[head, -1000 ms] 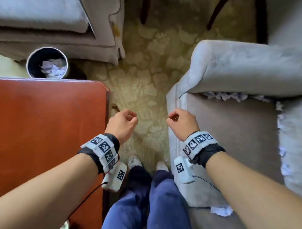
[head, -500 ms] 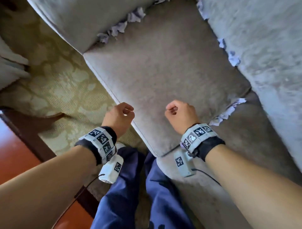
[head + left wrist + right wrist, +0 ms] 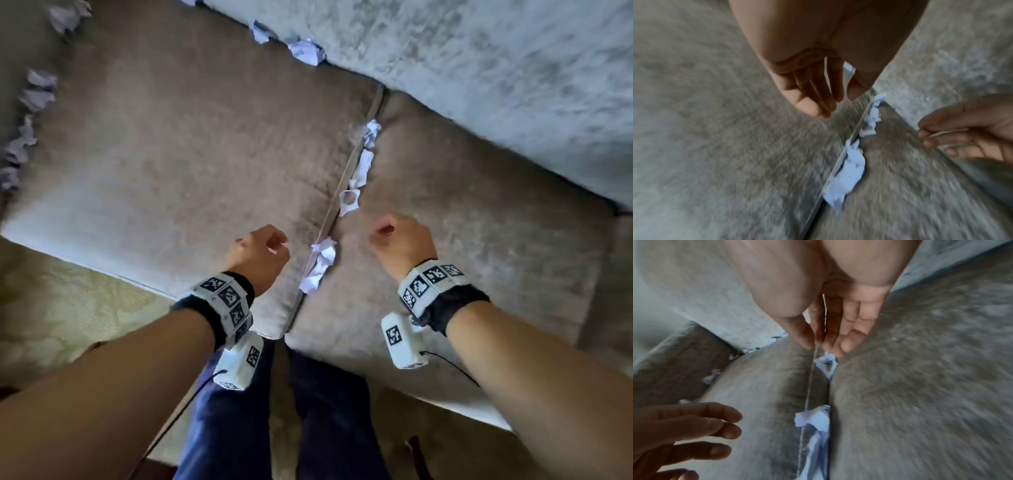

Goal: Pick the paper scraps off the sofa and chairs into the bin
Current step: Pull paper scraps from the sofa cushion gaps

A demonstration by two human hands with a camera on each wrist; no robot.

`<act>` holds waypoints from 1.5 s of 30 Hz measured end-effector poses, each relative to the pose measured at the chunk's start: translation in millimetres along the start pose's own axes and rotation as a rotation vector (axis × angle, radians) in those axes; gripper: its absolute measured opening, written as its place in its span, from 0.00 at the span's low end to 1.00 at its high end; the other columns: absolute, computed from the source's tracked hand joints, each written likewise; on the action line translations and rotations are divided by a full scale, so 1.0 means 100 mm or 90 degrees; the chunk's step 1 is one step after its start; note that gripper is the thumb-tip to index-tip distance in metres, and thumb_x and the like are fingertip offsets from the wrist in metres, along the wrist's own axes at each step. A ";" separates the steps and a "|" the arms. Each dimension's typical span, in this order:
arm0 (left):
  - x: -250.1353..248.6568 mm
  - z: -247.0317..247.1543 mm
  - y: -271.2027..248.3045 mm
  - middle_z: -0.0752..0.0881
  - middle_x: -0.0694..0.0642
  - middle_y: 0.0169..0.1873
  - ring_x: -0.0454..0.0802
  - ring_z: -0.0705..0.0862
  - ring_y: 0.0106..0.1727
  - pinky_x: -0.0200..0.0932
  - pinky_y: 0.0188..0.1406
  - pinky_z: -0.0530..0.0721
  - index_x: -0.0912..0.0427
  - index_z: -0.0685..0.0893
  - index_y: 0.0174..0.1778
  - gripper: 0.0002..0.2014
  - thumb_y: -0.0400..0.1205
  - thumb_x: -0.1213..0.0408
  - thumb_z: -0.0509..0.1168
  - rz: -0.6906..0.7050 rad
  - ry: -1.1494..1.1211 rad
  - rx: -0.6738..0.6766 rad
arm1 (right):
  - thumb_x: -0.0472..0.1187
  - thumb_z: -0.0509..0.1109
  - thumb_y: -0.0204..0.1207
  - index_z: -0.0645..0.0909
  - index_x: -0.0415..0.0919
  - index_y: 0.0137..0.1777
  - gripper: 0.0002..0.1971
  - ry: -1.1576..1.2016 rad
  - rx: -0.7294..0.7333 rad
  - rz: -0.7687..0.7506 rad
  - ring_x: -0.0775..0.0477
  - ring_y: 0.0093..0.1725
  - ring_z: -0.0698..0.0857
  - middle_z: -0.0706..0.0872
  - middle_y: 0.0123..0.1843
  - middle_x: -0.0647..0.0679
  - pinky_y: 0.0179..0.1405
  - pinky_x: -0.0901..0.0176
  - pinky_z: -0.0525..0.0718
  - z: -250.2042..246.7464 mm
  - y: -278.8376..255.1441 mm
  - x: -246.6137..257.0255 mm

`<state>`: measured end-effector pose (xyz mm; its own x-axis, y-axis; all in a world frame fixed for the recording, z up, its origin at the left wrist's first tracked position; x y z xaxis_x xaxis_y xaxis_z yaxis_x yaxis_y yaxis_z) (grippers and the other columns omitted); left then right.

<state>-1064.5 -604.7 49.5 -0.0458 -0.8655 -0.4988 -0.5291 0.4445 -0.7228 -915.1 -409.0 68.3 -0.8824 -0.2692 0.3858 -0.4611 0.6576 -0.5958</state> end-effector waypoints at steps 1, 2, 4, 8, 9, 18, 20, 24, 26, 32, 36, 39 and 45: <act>-0.01 0.12 0.02 0.86 0.38 0.40 0.51 0.87 0.47 0.45 0.50 0.86 0.42 0.82 0.45 0.06 0.80 0.60 0.66 0.005 0.019 0.029 | 0.40 0.70 0.73 0.85 0.50 0.43 0.04 0.018 -0.007 0.016 0.50 0.46 0.88 0.90 0.44 0.53 0.50 0.61 0.84 0.03 -0.04 -0.13; -0.01 0.22 0.05 0.86 0.39 0.40 0.50 0.86 0.46 0.42 0.48 0.85 0.41 0.82 0.42 0.08 0.79 0.62 0.65 0.010 0.045 0.051 | 0.40 0.70 0.74 0.84 0.51 0.42 0.04 0.037 -0.015 0.033 0.51 0.45 0.89 0.91 0.44 0.54 0.52 0.59 0.86 0.08 -0.09 -0.25; 0.00 0.36 0.10 0.86 0.40 0.42 0.46 0.83 0.45 0.37 0.46 0.78 0.41 0.82 0.41 0.09 0.79 0.64 0.64 0.019 0.092 0.071 | 0.40 0.71 0.75 0.84 0.51 0.42 0.04 0.067 -0.008 0.059 0.54 0.44 0.89 0.91 0.44 0.54 0.53 0.58 0.87 0.22 -0.20 -0.40; 0.00 0.53 0.20 0.86 0.43 0.39 0.49 0.85 0.46 0.36 0.43 0.73 0.45 0.86 0.45 0.03 0.79 0.55 0.67 0.043 0.207 0.074 | 0.39 0.72 0.75 0.86 0.45 0.44 0.01 0.117 -0.018 0.063 0.54 0.43 0.88 0.91 0.44 0.52 0.53 0.57 0.87 0.48 -0.33 -0.52; 0.01 0.58 0.23 0.87 0.47 0.41 0.52 0.85 0.48 0.39 0.45 0.75 0.46 0.86 0.47 0.05 0.79 0.52 0.67 0.053 0.260 0.090 | 0.39 0.73 0.74 0.86 0.44 0.44 0.01 0.127 -0.021 0.062 0.54 0.43 0.89 0.91 0.44 0.52 0.53 0.56 0.87 0.55 -0.33 -0.53; 0.16 0.92 0.25 0.86 0.52 0.54 0.58 0.82 0.59 0.52 0.60 0.77 0.39 0.82 0.60 0.29 0.69 0.27 0.66 0.032 0.478 0.116 | 0.38 0.70 0.75 0.86 0.40 0.48 0.05 0.172 0.013 0.035 0.50 0.44 0.88 0.89 0.43 0.52 0.51 0.50 0.87 0.96 -0.23 -0.55; 0.07 0.95 0.22 0.85 0.55 0.57 0.60 0.82 0.61 0.52 0.60 0.77 0.42 0.81 0.64 0.26 0.74 0.33 0.67 0.030 0.480 0.110 | 0.38 0.70 0.75 0.86 0.41 0.47 0.04 0.169 0.021 0.030 0.50 0.44 0.88 0.89 0.43 0.52 0.51 0.49 0.87 0.93 -0.23 -0.59; -0.04 0.93 0.16 0.81 0.61 0.63 0.63 0.79 0.64 0.52 0.62 0.76 0.49 0.80 0.69 0.20 0.84 0.46 0.61 -0.009 0.432 0.072 | 0.39 0.69 0.76 0.86 0.43 0.46 0.04 0.149 0.045 0.028 0.51 0.44 0.87 0.89 0.43 0.53 0.51 0.51 0.87 0.83 -0.22 -0.67; -0.04 0.89 0.12 0.82 0.61 0.61 0.63 0.80 0.62 0.51 0.57 0.77 0.48 0.80 0.69 0.20 0.81 0.48 0.63 -0.021 0.390 0.077 | 0.39 0.69 0.76 0.86 0.43 0.47 0.04 0.137 0.054 0.025 0.51 0.45 0.87 0.90 0.44 0.52 0.52 0.51 0.87 0.78 -0.22 -0.68; -0.07 0.68 0.01 0.85 0.51 0.48 0.56 0.82 0.47 0.45 0.45 0.77 0.50 0.84 0.52 0.13 0.75 0.49 0.66 0.012 0.255 0.064 | 0.40 0.70 0.77 0.85 0.47 0.46 0.02 0.124 0.075 0.024 0.52 0.44 0.88 0.90 0.44 0.54 0.51 0.52 0.88 0.65 -0.17 -0.62; -0.11 0.55 0.04 0.82 0.53 0.34 0.56 0.80 0.38 0.42 0.33 0.75 0.58 0.78 0.33 0.07 0.76 0.62 0.66 0.038 0.196 0.056 | 0.41 0.70 0.76 0.85 0.47 0.46 0.03 0.129 0.064 0.010 0.51 0.45 0.88 0.89 0.43 0.54 0.53 0.51 0.87 0.60 -0.12 -0.50; -0.05 0.49 0.11 0.85 0.52 0.33 0.58 0.82 0.38 0.47 0.38 0.82 0.53 0.73 0.28 0.11 0.76 0.65 0.64 0.038 0.142 0.034 | 0.40 0.71 0.76 0.85 0.44 0.48 0.04 0.142 0.052 0.002 0.50 0.46 0.88 0.89 0.43 0.53 0.53 0.51 0.87 0.60 -0.10 -0.42; 0.03 0.43 0.14 0.85 0.56 0.35 0.51 0.77 0.30 0.41 0.26 0.71 0.51 0.72 0.39 0.08 0.83 0.63 0.63 0.069 0.131 -0.002 | 0.40 0.71 0.76 0.80 0.43 0.56 0.10 0.108 0.057 -0.053 0.48 0.43 0.85 0.85 0.41 0.53 0.49 0.50 0.85 0.74 -0.04 -0.23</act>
<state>-1036.1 -591.1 17.1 -0.2739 -0.8419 -0.4650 -0.5142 0.5367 -0.6690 -899.8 -457.5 9.8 -0.8160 -0.1925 0.5450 -0.5449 0.5708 -0.6142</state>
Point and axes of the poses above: each hand's wrist, its own y-axis towards the middle knuckle, its own z-axis out of the palm, x = y × z, the point moved 2 cm from there along y, towards the middle knuckle
